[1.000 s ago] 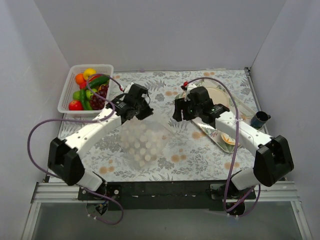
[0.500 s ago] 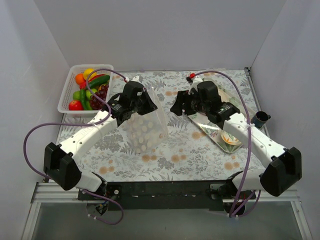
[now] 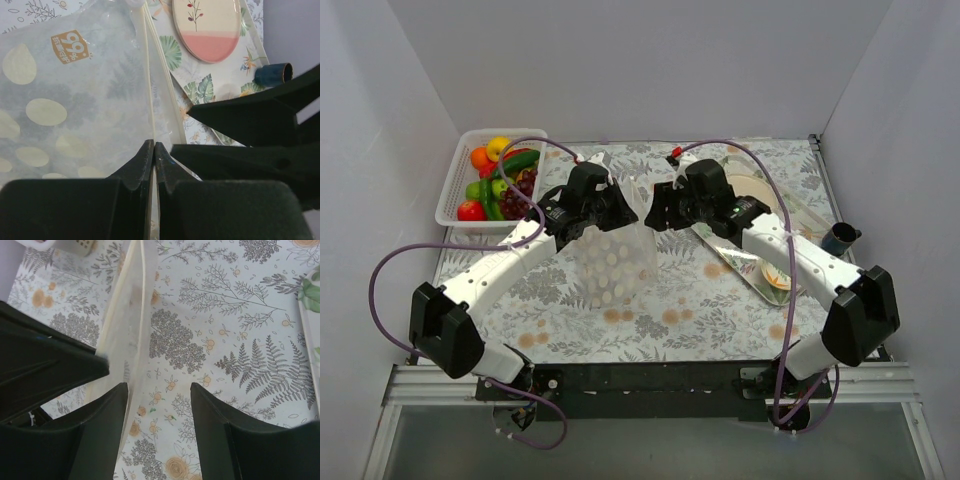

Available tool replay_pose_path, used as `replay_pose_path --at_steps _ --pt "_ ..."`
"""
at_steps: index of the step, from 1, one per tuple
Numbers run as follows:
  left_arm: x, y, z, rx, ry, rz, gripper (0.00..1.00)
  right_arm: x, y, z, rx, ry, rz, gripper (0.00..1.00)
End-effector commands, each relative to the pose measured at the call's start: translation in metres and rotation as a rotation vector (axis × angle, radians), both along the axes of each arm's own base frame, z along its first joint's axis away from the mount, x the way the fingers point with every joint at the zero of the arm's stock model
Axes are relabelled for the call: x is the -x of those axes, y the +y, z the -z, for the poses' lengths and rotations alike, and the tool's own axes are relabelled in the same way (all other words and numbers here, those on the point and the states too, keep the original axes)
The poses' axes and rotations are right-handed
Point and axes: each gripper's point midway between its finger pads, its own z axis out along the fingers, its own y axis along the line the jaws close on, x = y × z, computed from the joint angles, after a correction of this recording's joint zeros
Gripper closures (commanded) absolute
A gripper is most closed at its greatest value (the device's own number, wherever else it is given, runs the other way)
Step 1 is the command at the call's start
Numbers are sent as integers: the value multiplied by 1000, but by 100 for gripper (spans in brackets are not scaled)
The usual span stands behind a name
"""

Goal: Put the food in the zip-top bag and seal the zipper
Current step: Open the zipper of the food storage bag at the center of the board.

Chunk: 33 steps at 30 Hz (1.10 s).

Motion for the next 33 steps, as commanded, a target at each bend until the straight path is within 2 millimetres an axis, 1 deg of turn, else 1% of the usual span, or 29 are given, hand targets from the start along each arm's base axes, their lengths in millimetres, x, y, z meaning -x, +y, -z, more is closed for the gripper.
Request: replay_pose_path --at_steps 1,3,4,5,7,8,9,10,11,12,13,14,15,16,17,18,19,20,21,22,23,24,25,26,27,28,31,32,33 --pt "0 -5 -28 35 -60 40 100 -15 14 -13 -15 -30 0 40" --pt "-1 -8 -31 38 -66 55 100 -16 19 -12 -11 -27 -8 42" --pt "-1 -10 -31 38 -65 65 100 -16 23 -5 2 -14 -12 43" --pt "0 -14 -37 54 -67 86 100 -17 24 -3 8 -14 -9 45" --pt "-1 -17 -40 58 -69 99 100 -20 27 6 30 -4 -3 49" --pt "-1 -20 -47 69 -73 111 100 -25 23 11 56 -5 25 59" --pt "0 -21 -50 75 -74 119 100 -29 19 14 82 -7 53 67" --pt "1 -22 -55 82 -79 124 100 -35 11 22 135 1 91 72" --pt "4 -21 -58 84 -74 125 100 -49 -7 24 207 -26 184 80" --pt "3 -20 -67 86 -88 117 100 -56 -19 26 253 -28 233 88" --pt "3 -17 -69 77 -88 107 100 -64 -36 28 313 -9 288 96" --pt "6 -10 -63 40 -64 92 100 -73 -56 26 369 -27 370 99" --pt "2 -1 -64 5 -72 49 100 -78 -66 23 401 -33 408 99" --pt "6 11 -54 -50 -38 15 100 -82 -82 18 450 -52 463 99" --pt "5 21 -48 -91 -37 -23 100 -86 -85 7 450 -80 477 99" --pt "1 38 -41 -149 -43 -92 100 -87 -87 0 447 -97 484 99" --pt "4 50 -31 -198 -20 -120 100 -87 -87 -9 435 -114 487 99" --pt "4 57 -25 -228 -10 -145 100 -88 -86 -17 418 -125 492 99" --pt "4 63 -19 -259 0 -162 100 -88 -86 -21 412 -127 493 99" --pt "5 73 -8 -303 17 -191 100 -88 -83 -23 403 -128 489 99" --pt "4 76 -3 -311 23 -203 100 -89 -81 -30 391 -130 484 99" --pt "4 77 2 -312 29 -204 100 -89 -78 -32 374 -123 482 99" --pt "2 73 8 -298 34 -194 100 -86 -68 -33 348 -109 452 99" --pt "1 69 10 -283 36 -183 100 -83 -62 -36 333 -106 430 99" --pt "-1 64 9 -262 34 -171 100 -80 -54 -41 312 -111 411 99" --pt "-3 51 1 -205 19 -131 100 -72 -41 -45 301 -125 378 99" --pt "-11 32 -16 -133 -25 -84 100 -65 -26 -51 296 -151 343 99" --pt "-15 27 -26 -113 -40 -75 100 -66 -26 -51 309 -149 349 99" --pt "-17 25 -29 -111 -39 -72 100 -67 -29 -35 372 -111 348 99"
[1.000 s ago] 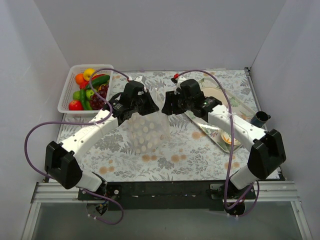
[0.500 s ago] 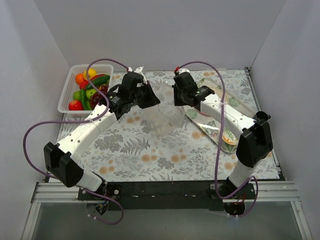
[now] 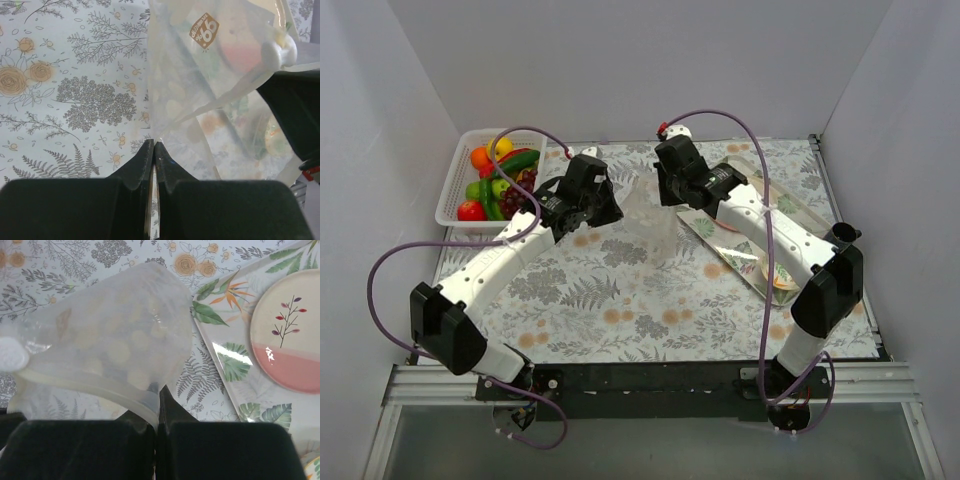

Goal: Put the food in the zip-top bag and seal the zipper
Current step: Open the zipper of the food storage bag at the center of the board.

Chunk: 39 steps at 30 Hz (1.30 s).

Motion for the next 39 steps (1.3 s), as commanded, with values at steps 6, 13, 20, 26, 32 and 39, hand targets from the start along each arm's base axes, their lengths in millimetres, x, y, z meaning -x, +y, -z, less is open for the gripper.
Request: replay_pose_path --at_steps 6,13,20,26,32,39 --pt "-21 -17 -17 51 -29 26 100 -12 13 -38 10 -23 7 77" --pt "-22 -17 -8 50 -24 25 100 3 14 -19 -16 5 -47 64" --pt "-20 -16 1 50 -11 14 100 12 6 -13 -3 17 -41 65" --pt "-20 -16 4 55 -9 12 100 24 6 -30 -23 -6 -61 65" --pt "-20 -15 5 53 -11 10 100 26 10 -26 -3 1 -65 77" --pt "-29 8 1 -22 -51 -98 32 13 26 -18 -42 -11 -57 99"
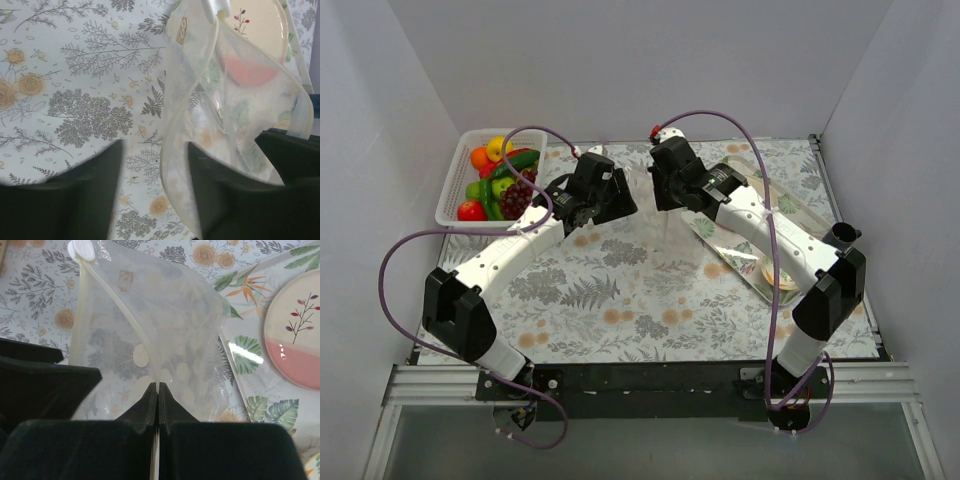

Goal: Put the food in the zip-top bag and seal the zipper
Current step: Open the zipper of the food storage bag at the center of the board, then pick up the fake fruit from the bin.

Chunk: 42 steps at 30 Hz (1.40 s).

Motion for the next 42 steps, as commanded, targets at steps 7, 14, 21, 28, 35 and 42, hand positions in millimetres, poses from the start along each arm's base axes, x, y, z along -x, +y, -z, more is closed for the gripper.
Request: replay_pose_path --at_steps 7,14,21,28,35,42 --pt "-38 108 -56 -83 -172 -420 22 -50 57 -6 -147 -45 45 99" --pt "-76 195 -51 -171 -157 -683 23 -76 91 11 -169 -23 41 99" --pt "-74 251 -12 -324 -61 -810 37 -72 97 21 -193 -4 6 99" --pt "-74 273 16 -349 -6 -851 43 -70 99 25 -190 9 -17 99" --pt "-77 277 43 -381 42 -853 47 -69 102 25 -196 10 -29 99" --pt "-77 277 48 -372 39 -864 50 -69 102 33 -182 23 -31 99"
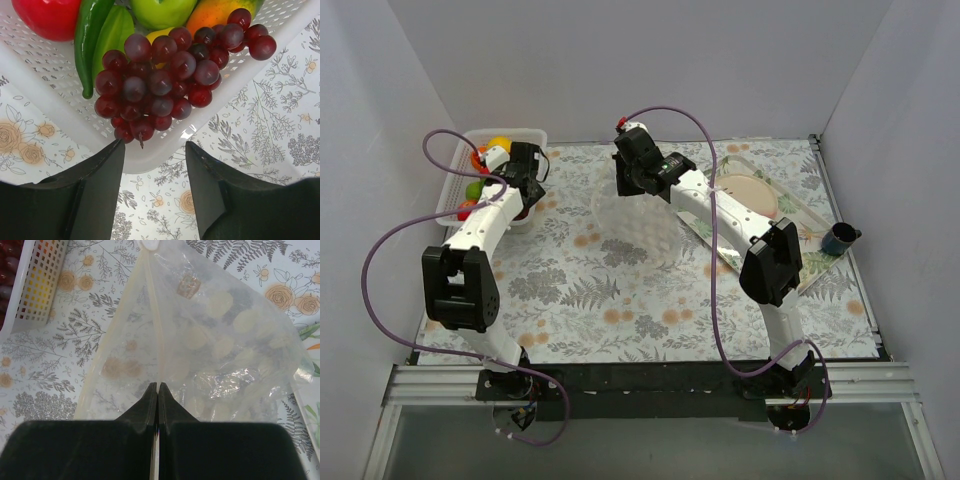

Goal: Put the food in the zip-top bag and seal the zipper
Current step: Pick up the fake fruit from the bin.

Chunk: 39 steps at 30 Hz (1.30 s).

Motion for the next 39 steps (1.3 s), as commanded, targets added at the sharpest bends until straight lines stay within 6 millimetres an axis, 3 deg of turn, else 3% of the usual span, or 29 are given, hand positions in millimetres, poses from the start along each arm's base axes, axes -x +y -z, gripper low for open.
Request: replay_pose_path --at_steps 1,6,15,19,22,25,29,39 --pt "-5 7 -11 -23 -51 -30 51 -2 3 -8 -24 -23 -9 99" --pt "-4 9 -4 -24 -40 -45 57 0 3 -6 -23 -18 -10 99" --pt "2 13 5 -28 -38 -57 57 0 5 -6 -31 -11 -16 99" --pt "-1 15 7 -31 -50 -57 61 1 5 -5 -29 -8 -19 99" --pt "-6 17 4 -35 -58 -53 71 2 4 -4 -26 -5 -19 99" --pt "-10 18 2 -40 -63 -49 100 3 3 -3 -23 -1 -18 99" --pt "-14 17 -18 -42 -107 -22 100 4 2 -3 -18 -3 -19 99" --pt "-17 22 -96 -83 -255 1 100 3 2 -5 -7 -8 -32 99"
